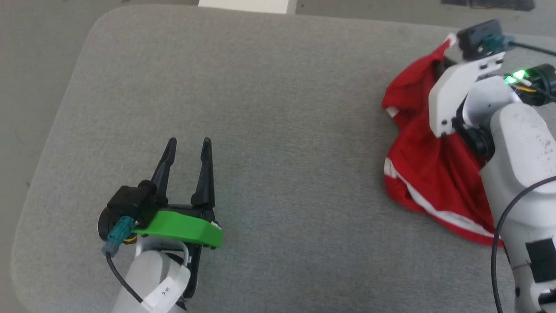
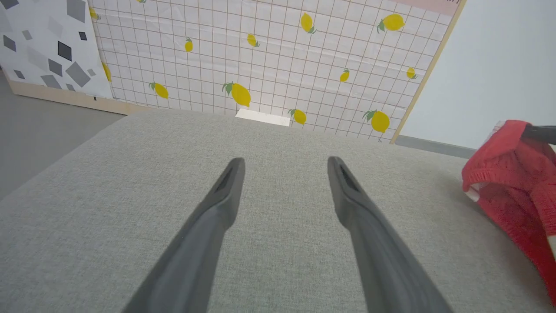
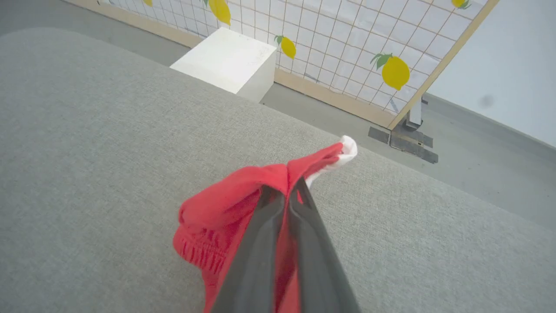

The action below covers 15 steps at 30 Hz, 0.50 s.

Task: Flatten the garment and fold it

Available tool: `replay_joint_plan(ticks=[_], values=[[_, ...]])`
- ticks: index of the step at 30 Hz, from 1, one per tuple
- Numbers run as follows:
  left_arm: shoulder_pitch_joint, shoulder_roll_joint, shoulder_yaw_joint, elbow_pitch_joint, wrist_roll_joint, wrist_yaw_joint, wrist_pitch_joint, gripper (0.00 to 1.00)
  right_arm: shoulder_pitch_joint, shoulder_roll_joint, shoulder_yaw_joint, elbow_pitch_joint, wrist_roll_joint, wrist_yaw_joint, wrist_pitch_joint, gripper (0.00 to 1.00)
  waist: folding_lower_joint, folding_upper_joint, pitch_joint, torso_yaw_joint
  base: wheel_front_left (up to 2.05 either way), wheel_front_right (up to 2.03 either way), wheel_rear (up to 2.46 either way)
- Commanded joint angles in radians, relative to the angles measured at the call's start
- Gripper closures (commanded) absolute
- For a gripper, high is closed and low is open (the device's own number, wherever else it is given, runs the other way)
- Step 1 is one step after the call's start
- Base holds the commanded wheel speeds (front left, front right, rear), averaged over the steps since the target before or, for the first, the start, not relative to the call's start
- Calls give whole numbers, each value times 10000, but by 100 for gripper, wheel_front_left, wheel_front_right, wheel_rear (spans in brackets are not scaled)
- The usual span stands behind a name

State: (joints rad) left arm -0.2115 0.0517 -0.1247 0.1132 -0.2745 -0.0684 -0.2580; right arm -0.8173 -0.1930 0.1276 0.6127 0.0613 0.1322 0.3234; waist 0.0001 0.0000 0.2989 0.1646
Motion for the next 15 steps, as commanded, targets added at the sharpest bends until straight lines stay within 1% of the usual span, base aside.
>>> replay_joint_plan(ticks=[1, 2, 3, 6, 8, 11, 15], values=[[-153, -14, -14, -34, -70, 69, -38, 0, -206, 164, -180, 301, -66, -15, -352, 77, -1, 0, 295, 307, 0, 0, 0], [-158, -14, -15, -25, -74, 80, -38, 0, -270, 235, -237, 577, -111, -15, -534, 5, -1, 0, 290, 317, 0, 0, 0], [-151, -15, 0, -10, -70, 88, -38, 0, -284, 290, -275, 791, -107, -15, -637, 0, -1, 0, 263, 302, 0, 0, 0], [-22, -15, 113, 54, -8, 130, -38, 0, -81, 384, -251, 1305, -19, -15, -1152, 0, -1, 0, 21, 122, 0, 0, 0], [120, -15, 184, 107, 49, 124, -38, 0, 233, 399, -327, 1362, 120, -15, -1722, 0, -1, 0, -219, -72, 0, 0, 0], [359, -15, 322, 195, 139, 76, -38, 0, 919, 503, -532, 1117, 466, -15, -2754, 0, -1, 0, -667, -436, 0, 0, 0], [721, -15, 509, 300, 264, -10, -38, 0, 2259, 627, -853, 197, 938, -15, -4216, 0, -1, 0, -1337, -1002, 0, 0, 0]])
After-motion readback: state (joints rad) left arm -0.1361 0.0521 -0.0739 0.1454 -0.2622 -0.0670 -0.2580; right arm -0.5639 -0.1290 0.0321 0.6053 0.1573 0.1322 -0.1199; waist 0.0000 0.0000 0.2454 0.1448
